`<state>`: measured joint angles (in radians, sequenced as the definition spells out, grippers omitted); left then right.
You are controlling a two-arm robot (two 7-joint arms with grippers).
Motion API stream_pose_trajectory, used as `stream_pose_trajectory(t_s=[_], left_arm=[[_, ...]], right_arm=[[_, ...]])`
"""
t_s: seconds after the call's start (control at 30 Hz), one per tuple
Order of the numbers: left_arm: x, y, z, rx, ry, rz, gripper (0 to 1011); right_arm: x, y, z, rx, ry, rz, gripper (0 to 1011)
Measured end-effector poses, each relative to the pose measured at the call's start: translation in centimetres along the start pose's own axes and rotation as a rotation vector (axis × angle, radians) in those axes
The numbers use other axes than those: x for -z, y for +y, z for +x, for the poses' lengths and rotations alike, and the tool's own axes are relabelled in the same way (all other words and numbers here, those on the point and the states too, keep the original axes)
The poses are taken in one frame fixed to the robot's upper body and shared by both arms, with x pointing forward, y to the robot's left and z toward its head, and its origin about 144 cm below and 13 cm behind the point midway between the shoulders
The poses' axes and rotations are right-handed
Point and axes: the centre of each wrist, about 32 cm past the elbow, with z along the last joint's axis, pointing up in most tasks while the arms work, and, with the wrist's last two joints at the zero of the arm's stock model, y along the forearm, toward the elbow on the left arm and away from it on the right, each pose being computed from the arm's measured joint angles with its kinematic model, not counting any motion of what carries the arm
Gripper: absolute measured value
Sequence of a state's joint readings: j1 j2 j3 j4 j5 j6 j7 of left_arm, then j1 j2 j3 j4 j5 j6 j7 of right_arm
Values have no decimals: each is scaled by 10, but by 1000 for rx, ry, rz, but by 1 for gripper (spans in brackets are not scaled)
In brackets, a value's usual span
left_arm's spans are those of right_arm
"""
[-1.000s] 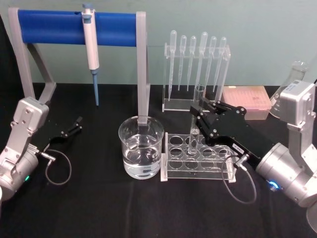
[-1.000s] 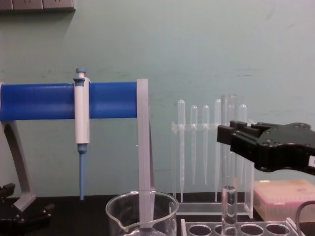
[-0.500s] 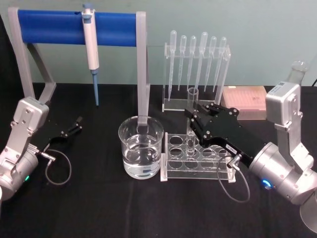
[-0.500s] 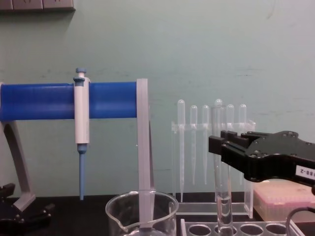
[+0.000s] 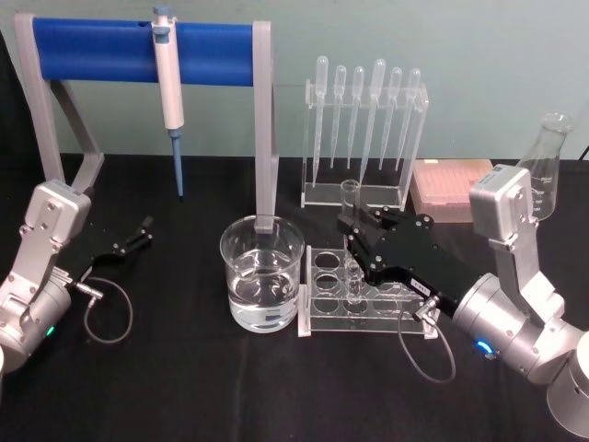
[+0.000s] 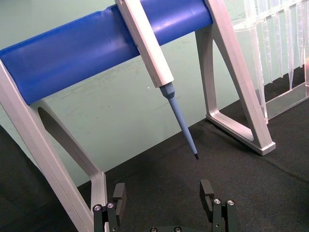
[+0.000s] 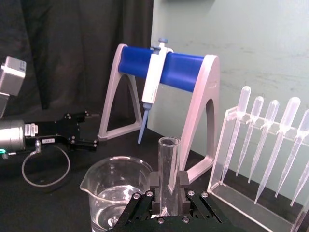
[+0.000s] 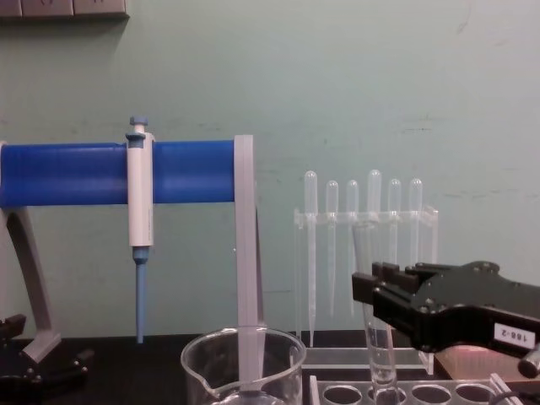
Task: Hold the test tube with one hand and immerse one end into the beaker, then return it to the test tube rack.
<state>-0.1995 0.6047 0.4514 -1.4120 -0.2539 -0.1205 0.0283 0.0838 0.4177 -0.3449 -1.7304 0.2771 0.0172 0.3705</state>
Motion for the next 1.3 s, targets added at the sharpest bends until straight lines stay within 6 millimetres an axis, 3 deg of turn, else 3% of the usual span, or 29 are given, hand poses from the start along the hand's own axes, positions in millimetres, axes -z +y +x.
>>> stream_pose_trajectory(t_s=[0.53, 0.73, 0.9, 1.1, 1.3], left_arm=[[0, 0, 0, 0, 0, 0, 1000], [0, 0, 0, 0, 0, 0, 1000], [0, 0, 0, 0, 0, 0, 1000], [0, 0, 0, 0, 0, 0, 1000], [0, 0, 0, 0, 0, 0, 1000]], right_arm=[[9, 5, 2, -16, -16, -71, 235], [9, 5, 2, -19, -21, -97, 396], [5, -4, -4, -16, -29, -111, 599], [0, -34, -19, 29, -29, -108, 763], [10, -66, -22, 142, -15, -105, 940]])
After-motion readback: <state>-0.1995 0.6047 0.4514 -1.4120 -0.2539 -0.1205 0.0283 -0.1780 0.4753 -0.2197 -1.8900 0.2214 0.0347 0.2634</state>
